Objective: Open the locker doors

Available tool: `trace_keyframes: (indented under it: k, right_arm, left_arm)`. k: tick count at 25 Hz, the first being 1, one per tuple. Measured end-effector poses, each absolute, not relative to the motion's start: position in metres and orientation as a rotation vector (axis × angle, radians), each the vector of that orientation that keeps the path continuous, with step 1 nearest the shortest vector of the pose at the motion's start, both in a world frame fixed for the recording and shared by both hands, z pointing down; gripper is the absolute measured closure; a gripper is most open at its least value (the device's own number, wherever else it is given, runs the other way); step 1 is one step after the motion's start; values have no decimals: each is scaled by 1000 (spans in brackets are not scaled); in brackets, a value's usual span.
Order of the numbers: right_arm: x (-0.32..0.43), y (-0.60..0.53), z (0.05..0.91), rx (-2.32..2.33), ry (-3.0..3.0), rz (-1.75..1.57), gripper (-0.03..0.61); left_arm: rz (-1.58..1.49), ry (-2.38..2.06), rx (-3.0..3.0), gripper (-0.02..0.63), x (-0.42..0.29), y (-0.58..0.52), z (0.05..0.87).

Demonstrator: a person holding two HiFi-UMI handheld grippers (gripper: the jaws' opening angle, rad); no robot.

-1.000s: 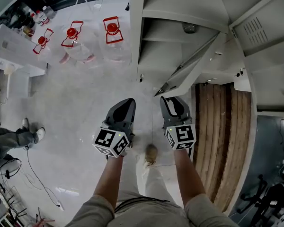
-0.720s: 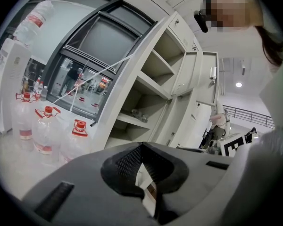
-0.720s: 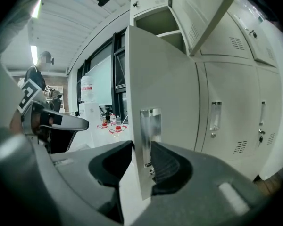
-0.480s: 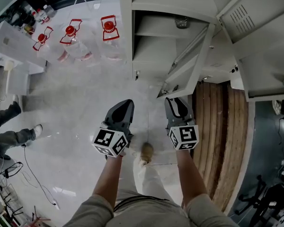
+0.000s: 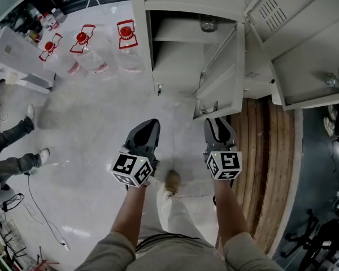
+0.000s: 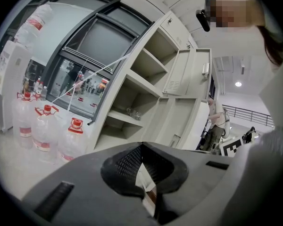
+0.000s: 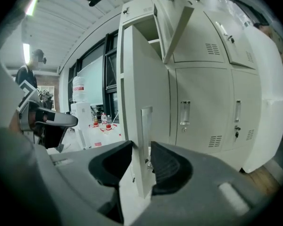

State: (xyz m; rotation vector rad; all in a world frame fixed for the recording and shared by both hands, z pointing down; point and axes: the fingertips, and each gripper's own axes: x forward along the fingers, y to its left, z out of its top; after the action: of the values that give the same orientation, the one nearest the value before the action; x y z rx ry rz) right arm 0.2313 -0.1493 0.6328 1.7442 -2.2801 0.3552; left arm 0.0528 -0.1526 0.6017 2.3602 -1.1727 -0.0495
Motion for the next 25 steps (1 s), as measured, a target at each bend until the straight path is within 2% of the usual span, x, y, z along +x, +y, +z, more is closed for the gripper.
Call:
trace_keyframes:
  k: [25]
  right_arm:
    - [347,-133,632,2102,-2042,489,483]
  left_arm:
    - [-44,-1177,2372,615,72,-127,599]
